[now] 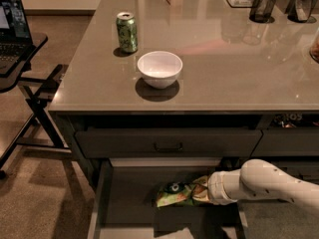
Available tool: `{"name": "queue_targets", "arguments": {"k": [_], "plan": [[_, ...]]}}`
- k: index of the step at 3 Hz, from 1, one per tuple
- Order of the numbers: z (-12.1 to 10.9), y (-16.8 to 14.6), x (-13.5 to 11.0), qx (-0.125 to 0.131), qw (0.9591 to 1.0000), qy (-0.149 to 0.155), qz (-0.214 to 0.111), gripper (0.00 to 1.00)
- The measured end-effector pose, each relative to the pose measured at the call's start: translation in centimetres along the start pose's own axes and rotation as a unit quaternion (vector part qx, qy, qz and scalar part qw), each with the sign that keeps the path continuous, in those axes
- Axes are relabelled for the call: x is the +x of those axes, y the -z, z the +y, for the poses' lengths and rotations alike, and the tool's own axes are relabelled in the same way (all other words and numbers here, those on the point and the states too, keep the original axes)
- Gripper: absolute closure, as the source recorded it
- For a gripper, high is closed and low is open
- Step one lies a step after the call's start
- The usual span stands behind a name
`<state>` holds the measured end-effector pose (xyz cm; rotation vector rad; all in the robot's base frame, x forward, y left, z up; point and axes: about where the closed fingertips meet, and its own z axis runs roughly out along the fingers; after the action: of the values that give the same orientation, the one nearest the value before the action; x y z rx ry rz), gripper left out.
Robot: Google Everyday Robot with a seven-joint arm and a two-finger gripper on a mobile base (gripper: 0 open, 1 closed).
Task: Place green rice chip bag into middle drawer
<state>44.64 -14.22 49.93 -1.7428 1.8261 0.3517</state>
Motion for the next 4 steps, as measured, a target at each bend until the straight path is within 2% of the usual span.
{"name": "queue_targets", "arguments": {"k": [1,2,3,4], "plan": [[-0.9,-2.1,1.2,-0.010,0.9998,0.005,-0.016,1.00],[-0.9,-4.3,2.7,-0.032,0.9995,0.004,-0.008,1.00],[-0.2,-6.7,4.7,-0.057,0.9982,-0.010,0.018,1.00],[0.1,-8.1,5.3,-0.067,0.9967,-0.008,0.045,1.00]]}}
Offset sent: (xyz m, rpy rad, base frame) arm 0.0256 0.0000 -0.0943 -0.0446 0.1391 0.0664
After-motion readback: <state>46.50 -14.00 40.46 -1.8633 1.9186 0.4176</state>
